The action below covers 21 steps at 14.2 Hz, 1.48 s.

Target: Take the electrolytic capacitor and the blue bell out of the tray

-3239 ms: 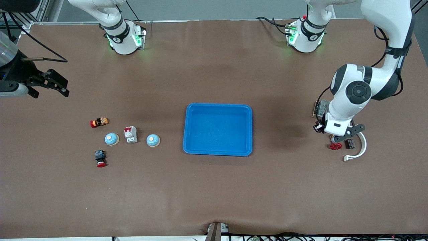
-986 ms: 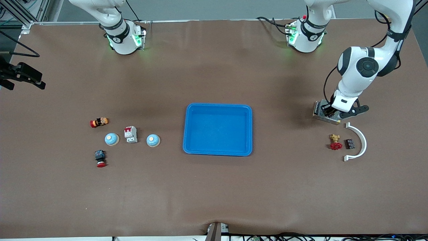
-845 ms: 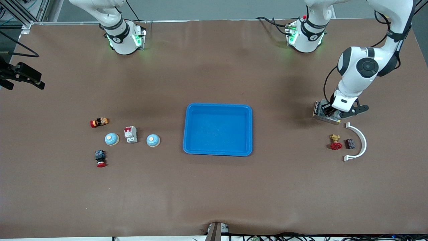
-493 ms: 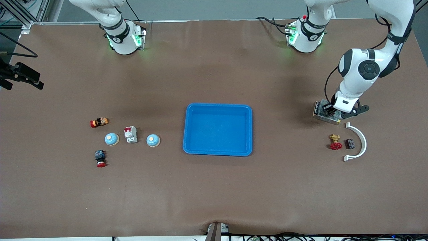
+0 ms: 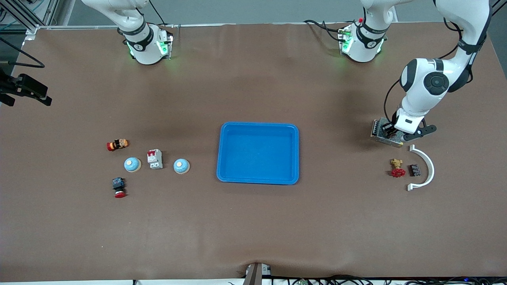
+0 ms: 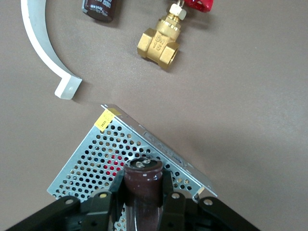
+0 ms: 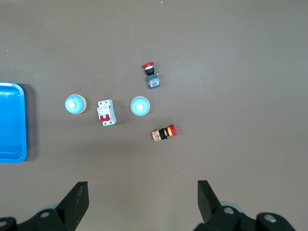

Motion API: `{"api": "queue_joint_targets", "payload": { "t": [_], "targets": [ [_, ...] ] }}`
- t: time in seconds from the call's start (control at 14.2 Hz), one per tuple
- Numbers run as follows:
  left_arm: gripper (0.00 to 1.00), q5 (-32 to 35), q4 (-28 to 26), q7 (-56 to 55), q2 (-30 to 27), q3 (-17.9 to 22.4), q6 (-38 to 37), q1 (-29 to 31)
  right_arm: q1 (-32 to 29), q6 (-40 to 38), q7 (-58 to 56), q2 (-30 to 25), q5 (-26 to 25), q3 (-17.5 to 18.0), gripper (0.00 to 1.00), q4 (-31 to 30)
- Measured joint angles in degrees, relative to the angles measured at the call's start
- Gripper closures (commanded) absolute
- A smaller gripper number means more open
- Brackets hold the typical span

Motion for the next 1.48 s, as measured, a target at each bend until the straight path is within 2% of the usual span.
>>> {"api": "queue_joint_targets", "payload": {
  "t": [0.07, 0.14, 0.21, 0.28, 0.42, 0.49, 0.56, 1.27, 1.48],
  "targets": [
    [0.84, 0.0, 0.0, 0.0, 0.0, 0.0, 0.0, 0.0, 0.0, 0.0, 0.0, 0.0, 0.0, 0.0, 0.0, 0.0],
    [0.59, 0.0, 0.0, 0.0, 0.0, 0.0, 0.0, 0.0, 0.0, 0.0, 0.0, 0.0, 0.0, 0.0, 0.0, 0.1],
    [0.43, 0.0, 0.0, 0.0, 0.0, 0.0, 0.0, 0.0, 0.0, 0.0, 0.0, 0.0, 0.0, 0.0, 0.0, 0.2],
    [0.38, 0.0, 0.0, 0.0, 0.0, 0.0, 0.1, 0.0, 0.0, 0.0, 0.0, 0.0, 0.0, 0.0, 0.0, 0.3],
    [0.13, 0.0, 0.0, 0.0, 0.0, 0.0, 0.1, 0.1, 0.0, 0.0, 0.0, 0.0, 0.0, 0.0, 0.0, 0.4],
    [0.09, 0.0, 0.0, 0.0, 0.0, 0.0, 0.2, 0.1, 0.0, 0.0, 0.0, 0.0, 0.0, 0.0, 0.0, 0.4],
    [0.0, 0.0, 0.0, 0.0, 0.0, 0.0, 0.2, 0.1, 0.0, 0.0, 0.0, 0.0, 0.0, 0.0, 0.0, 0.4],
    [0.0, 2.9, 0.2, 0.0, 0.0, 0.0, 0.4, 0.2, 0.0, 0.0, 0.0, 0.0, 0.0, 0.0, 0.0, 0.4],
    [0.0, 3.0, 2.7, 0.0, 0.0, -0.2, 0.1, 0.1, 0.0, 0.0, 0.0, 0.0, 0.0, 0.0, 0.0, 0.4]
  ]
}}
